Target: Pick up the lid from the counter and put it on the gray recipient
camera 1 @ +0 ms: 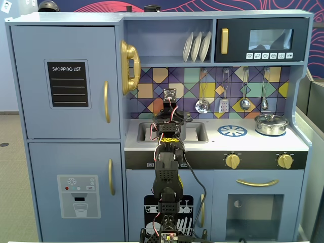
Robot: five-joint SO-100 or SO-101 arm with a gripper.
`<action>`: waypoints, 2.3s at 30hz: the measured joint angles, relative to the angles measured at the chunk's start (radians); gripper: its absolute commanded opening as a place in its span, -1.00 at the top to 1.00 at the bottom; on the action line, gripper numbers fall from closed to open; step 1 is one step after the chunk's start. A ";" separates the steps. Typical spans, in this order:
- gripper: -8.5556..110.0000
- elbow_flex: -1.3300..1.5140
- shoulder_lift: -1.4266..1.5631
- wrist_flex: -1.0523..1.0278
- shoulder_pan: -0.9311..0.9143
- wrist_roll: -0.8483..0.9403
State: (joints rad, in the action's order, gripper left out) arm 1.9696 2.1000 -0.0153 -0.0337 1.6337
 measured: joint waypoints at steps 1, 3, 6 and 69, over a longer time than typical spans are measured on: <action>0.81 0.005 0.000 0.000 0.000 0.000; 0.83 0.012 0.000 0.002 0.000 0.000; 0.79 0.023 0.003 0.003 0.003 0.000; 0.78 1.032 1.085 -1.331 0.066 -0.127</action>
State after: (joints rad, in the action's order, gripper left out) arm 3.0020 3.1845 -1.3468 0.0322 1.5064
